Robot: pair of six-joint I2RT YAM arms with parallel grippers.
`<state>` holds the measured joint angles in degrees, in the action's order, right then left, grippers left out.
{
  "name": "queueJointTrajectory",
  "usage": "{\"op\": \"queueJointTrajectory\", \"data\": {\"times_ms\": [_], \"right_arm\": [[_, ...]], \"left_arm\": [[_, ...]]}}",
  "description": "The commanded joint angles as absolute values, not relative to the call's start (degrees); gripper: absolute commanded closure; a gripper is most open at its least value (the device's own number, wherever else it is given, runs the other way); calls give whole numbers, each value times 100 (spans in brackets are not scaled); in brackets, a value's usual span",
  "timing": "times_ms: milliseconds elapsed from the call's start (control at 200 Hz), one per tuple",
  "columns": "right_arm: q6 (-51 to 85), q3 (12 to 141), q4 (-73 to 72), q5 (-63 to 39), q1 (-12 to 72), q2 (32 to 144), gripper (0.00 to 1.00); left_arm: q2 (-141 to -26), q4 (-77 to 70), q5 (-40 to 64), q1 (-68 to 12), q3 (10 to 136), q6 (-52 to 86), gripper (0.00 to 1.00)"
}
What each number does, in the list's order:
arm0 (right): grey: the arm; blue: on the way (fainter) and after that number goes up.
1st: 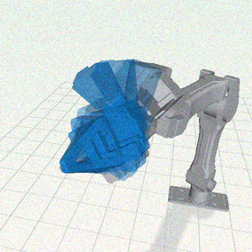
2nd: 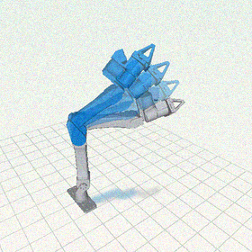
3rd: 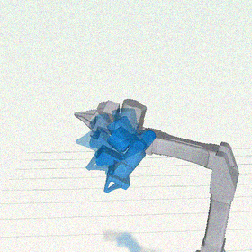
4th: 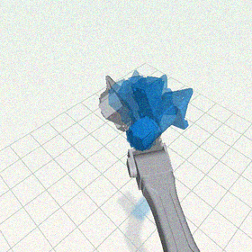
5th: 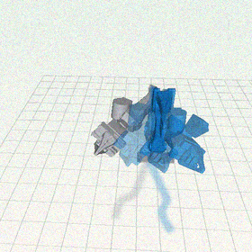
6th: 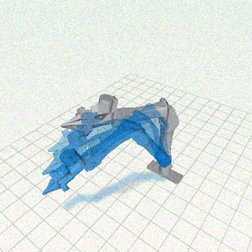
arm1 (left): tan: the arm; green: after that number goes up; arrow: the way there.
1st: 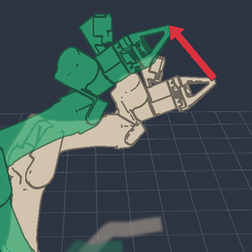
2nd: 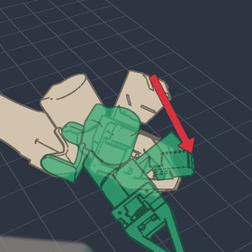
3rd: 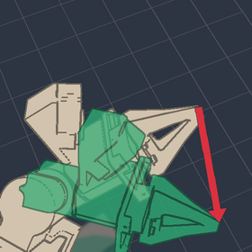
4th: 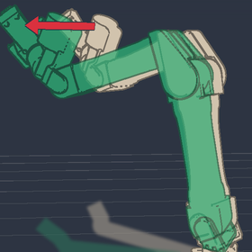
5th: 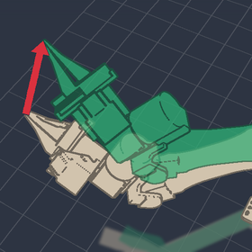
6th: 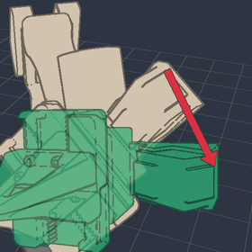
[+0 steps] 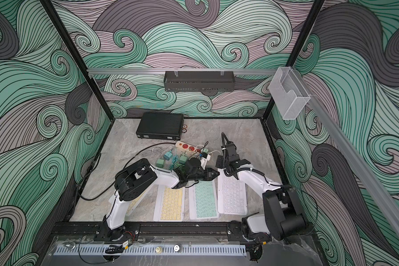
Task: Unplug the wireless keyboard
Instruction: Pick up the power cord at the center of the board, then remove the power cord from the keyboard.
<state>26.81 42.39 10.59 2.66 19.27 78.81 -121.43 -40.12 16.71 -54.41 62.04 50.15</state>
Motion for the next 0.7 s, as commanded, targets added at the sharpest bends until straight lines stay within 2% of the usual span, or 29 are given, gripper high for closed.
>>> {"op": "queueJointTrajectory", "data": {"times_ms": [0, 415, 510, 695], "right_arm": [[2919, 4220, 779, 245, 1935, 7691, 100], [3131, 4095, 606, 289, 1934, 7603, 100], [3162, 4087, 596, 292, 1934, 7603, 100], [3181, 4087, 595, 318, 1934, 7616, 100]], "left_arm": [[-12319, -4327, 1872, -5413, 6264, 5049, 69], [-12558, -4876, 2221, -5511, 6319, 5265, 67], [-12560, -4878, 2248, -5524, 6337, 5265, 73], [-12551, -4956, 2309, -5524, 6323, 5282, 93]]}}
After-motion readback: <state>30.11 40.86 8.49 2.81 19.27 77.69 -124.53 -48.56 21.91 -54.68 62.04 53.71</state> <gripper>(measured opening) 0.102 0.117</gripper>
